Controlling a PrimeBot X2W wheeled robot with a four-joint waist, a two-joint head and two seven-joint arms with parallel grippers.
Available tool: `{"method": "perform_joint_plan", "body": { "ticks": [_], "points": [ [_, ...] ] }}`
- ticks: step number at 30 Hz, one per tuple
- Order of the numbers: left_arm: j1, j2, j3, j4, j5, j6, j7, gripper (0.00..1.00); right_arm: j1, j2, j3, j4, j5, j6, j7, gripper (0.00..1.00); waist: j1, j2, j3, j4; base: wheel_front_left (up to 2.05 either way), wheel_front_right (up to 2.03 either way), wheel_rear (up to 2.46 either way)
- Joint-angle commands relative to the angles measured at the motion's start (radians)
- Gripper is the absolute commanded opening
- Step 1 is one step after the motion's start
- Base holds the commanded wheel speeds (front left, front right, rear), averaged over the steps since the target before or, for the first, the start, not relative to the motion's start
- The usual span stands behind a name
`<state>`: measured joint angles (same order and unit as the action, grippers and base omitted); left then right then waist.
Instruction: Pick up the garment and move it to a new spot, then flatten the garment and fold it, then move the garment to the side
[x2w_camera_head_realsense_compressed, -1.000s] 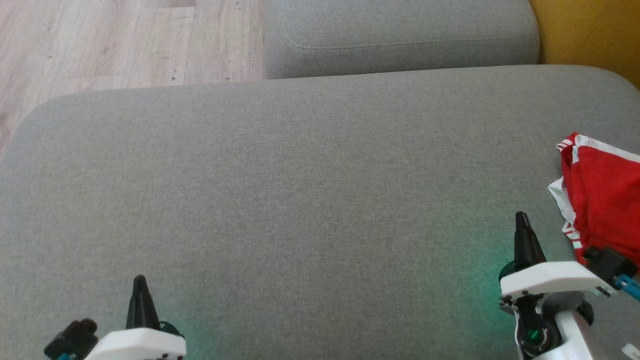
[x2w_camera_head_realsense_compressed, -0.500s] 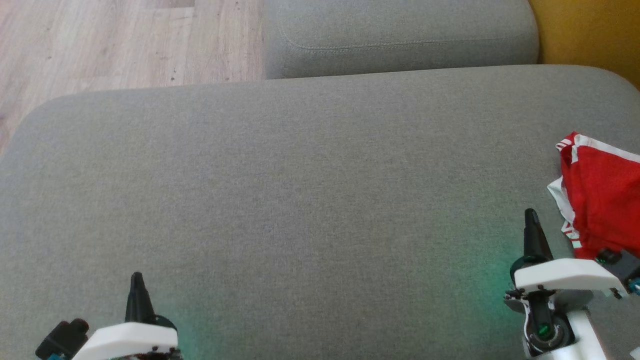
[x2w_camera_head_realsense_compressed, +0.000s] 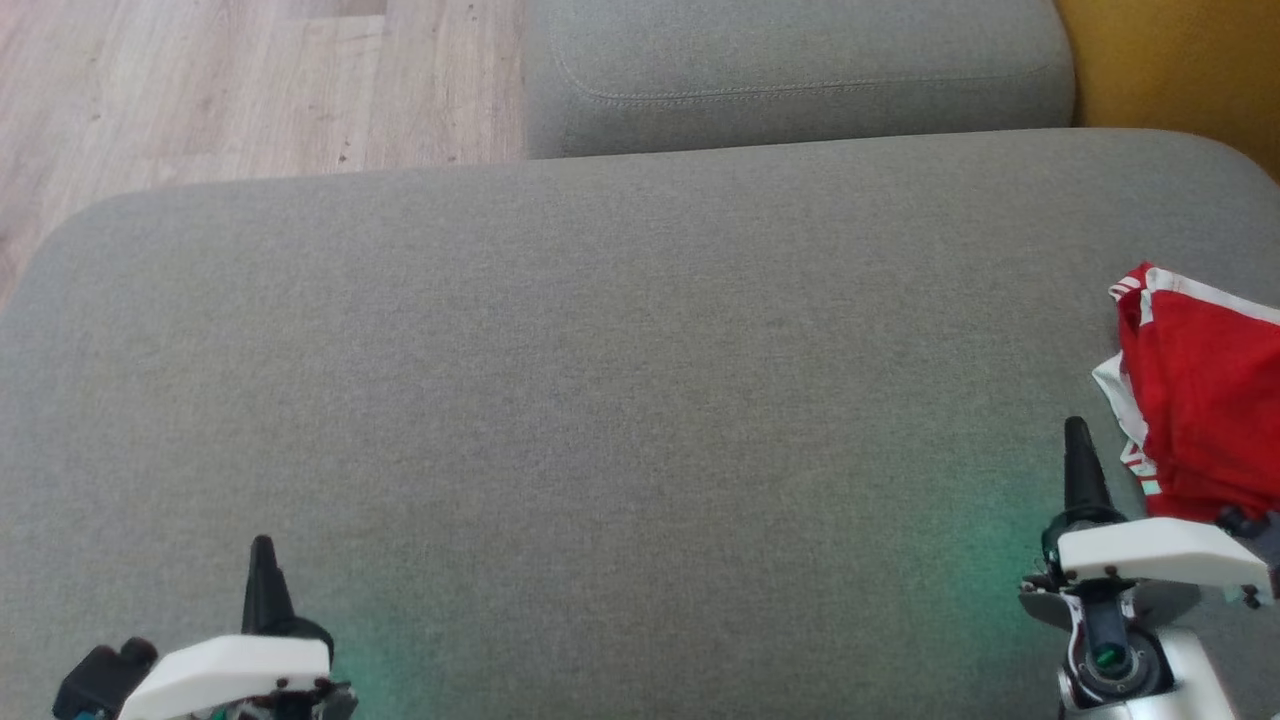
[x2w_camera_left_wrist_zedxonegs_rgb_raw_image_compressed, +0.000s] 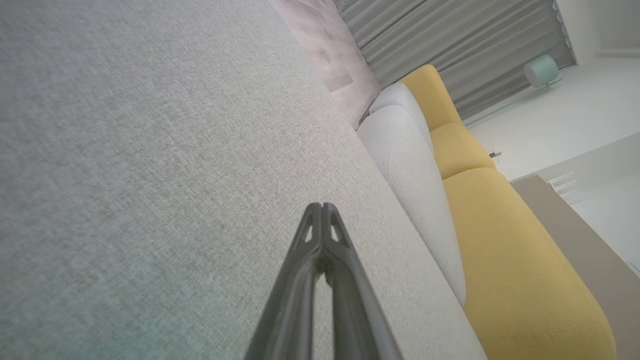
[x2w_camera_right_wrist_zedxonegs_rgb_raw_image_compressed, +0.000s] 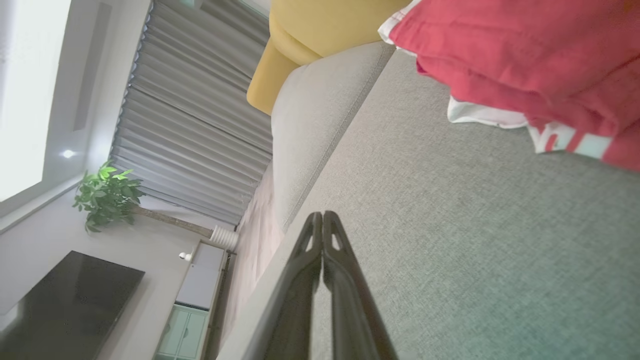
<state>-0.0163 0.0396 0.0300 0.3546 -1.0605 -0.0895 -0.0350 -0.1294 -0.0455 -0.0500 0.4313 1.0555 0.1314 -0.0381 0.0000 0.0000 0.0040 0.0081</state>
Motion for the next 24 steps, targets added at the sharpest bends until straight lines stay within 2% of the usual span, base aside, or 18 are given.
{"method": "perform_joint_plan", "body": {
  "ticks": [1,24],
  "points": [
    [-0.055,0.007,0.026,-0.038,-0.035,-0.009,0.008,0.0,-0.019,-0.004,0.004,-0.046,0.038,0.0,0.013,0.0,0.0,0.0,0.0,0.0,0.0,0.0,0.0],
    [-0.072,0.009,0.053,-0.071,-0.275,-0.024,0.074,0.0,0.0,-0.004,-0.028,-0.112,0.279,-0.001,0.078,0.0,0.0,0.0,0.0,-0.004,0.0,0.0,0.0]
  ]
}}
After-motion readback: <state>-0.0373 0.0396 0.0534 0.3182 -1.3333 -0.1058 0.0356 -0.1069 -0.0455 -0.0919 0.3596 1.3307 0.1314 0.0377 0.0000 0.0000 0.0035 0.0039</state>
